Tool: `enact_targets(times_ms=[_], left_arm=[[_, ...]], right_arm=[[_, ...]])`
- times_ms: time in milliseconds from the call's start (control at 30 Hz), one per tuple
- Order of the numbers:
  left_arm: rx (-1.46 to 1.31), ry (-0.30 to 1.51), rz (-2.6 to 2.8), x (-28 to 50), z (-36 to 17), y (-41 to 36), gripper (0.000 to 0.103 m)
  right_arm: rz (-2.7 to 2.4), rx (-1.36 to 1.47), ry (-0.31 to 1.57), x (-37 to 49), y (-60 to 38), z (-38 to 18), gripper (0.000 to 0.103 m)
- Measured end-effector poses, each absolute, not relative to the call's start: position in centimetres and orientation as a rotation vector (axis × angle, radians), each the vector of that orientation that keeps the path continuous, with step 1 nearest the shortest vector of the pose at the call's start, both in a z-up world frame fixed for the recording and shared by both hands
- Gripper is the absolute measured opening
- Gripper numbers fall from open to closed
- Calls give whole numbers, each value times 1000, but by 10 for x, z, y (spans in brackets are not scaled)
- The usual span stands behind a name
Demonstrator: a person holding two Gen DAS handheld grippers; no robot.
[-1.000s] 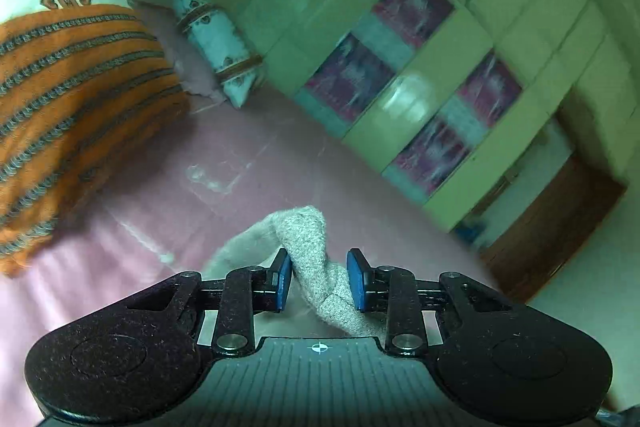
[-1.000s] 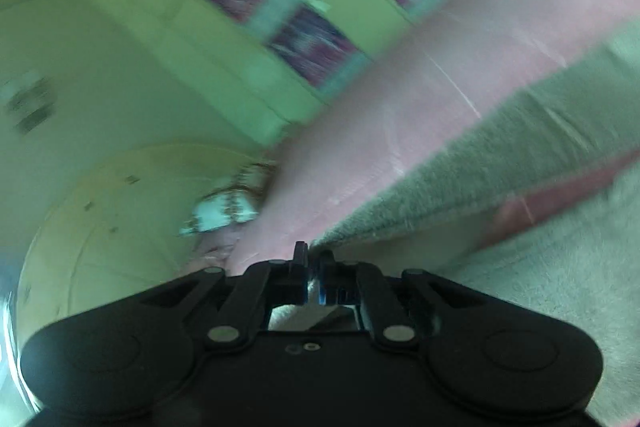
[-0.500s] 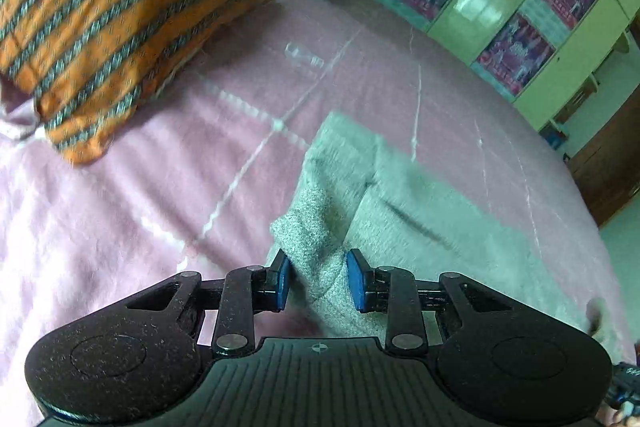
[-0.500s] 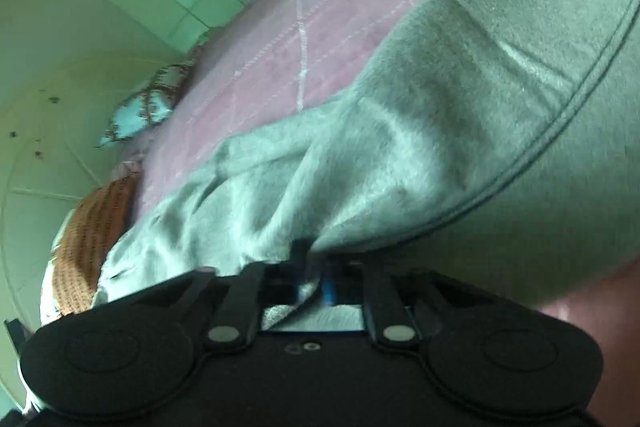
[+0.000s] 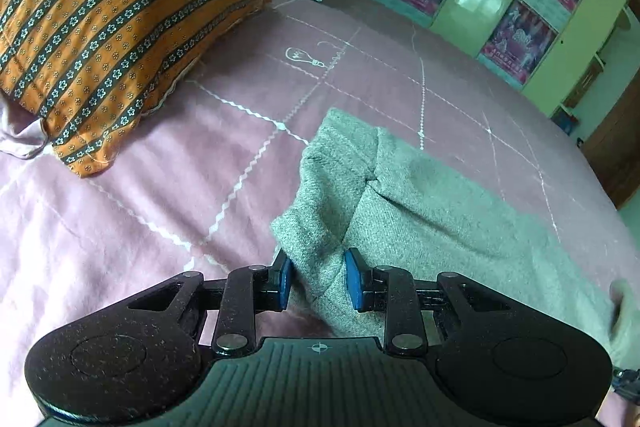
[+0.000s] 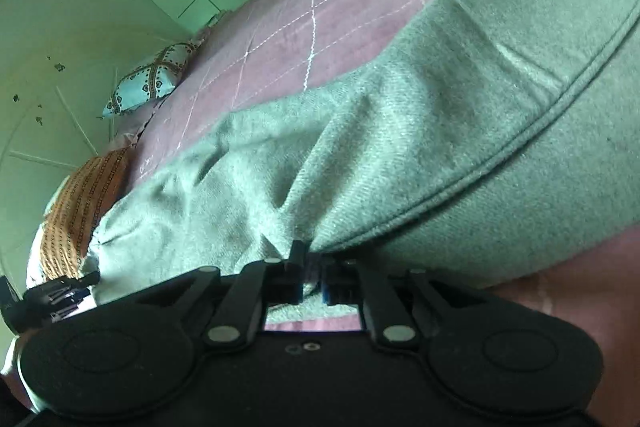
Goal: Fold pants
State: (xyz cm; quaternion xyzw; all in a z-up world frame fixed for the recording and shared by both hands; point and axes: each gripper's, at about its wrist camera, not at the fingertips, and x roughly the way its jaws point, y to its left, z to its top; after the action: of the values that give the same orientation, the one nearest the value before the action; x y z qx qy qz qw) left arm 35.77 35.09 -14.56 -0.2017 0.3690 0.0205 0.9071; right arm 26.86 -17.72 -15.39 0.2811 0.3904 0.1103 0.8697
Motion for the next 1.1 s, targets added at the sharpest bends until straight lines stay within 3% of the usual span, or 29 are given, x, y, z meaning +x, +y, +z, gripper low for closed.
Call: enact_targets(times_ms=[100,167,600,700,867,967,1100], left_arm=[[-416,749,92,350,-142,352,39],[-380,696,141,337,-132,345,40],[-215,668,177,293,-139,170,41],[-169,659,165,291,-134,132,48],[-102,668,113,294,-131,88,48],[-82,786,95,300,-148,78,49],[-86,759,69,289,-157,80,50]], right_arm=[[247,624,832,272,-181,-154,3],[229,648,782,262,-197,-141,17],[76,746,615,223,-302,-124,15],[62,771,605,223,-322,-128,15],[35,820,598,241,-342,-142,15],[15,859,600,256,-359,-151,16],[-14,931,603,288,-378,-165,14]])
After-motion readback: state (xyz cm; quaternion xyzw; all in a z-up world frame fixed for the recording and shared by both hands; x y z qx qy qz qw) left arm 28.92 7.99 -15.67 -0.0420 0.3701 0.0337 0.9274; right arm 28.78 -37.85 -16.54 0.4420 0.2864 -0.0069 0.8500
